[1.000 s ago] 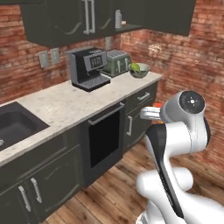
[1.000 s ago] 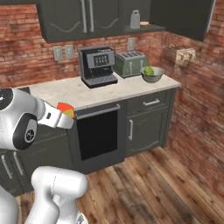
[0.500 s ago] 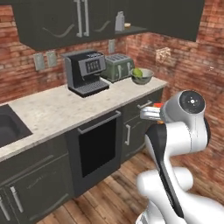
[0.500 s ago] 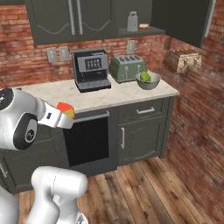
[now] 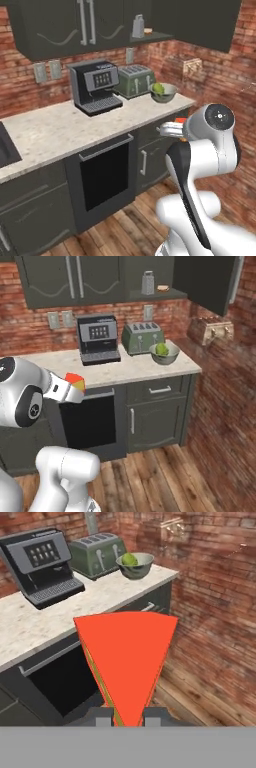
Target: Pick the cheese from the fridge and the cheese grater from the cabinet and place them next to the salad bowl.
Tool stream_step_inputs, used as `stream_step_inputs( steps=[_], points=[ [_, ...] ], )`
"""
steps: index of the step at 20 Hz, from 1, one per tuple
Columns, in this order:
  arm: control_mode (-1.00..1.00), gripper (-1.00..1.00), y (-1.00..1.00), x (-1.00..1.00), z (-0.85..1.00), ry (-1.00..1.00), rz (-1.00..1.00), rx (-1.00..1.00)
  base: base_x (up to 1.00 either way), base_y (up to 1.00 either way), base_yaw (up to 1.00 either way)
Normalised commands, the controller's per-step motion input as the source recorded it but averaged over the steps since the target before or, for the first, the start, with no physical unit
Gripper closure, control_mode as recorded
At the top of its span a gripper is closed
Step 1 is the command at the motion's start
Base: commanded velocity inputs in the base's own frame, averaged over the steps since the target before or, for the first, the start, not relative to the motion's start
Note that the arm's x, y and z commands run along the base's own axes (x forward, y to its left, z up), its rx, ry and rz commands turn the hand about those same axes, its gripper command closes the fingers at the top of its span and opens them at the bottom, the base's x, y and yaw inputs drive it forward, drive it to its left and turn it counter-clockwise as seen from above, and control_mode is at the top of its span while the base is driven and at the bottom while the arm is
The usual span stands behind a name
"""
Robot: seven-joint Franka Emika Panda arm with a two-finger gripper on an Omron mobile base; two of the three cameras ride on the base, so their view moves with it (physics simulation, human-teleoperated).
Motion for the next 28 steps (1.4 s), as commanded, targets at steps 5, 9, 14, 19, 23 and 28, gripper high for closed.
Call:
stream_step_inputs(
  steps=[5, 9, 14, 19, 23, 28],
  points=[
    [1.0, 1.0, 0.0, 0.0, 0.0, 0.0, 0.0, 0.0, 0.6, -0.38, 0.19],
    [1.0, 1.0, 0.0, 0.0, 0.0, 0.0, 0.0, 0.0, 0.65, -0.4, 0.19],
    [1.0, 1.0, 0.0, 0.0, 0.0, 0.0, 0.0, 0.0, 0.62, -0.37, 0.18],
    [1.0, 1.0, 0.0, 0.0, 0.0, 0.0, 0.0, 0.0, 0.51, -0.24, 0.16],
    [1.0, 1.0, 0.0, 0.0, 0.0, 0.0, 0.0, 0.0, 0.46, -0.09, 0.13],
    [1.0, 1.0, 0.0, 0.0, 0.0, 0.0, 0.0, 0.0, 0.54, -0.13, 0.13]
  ],
)
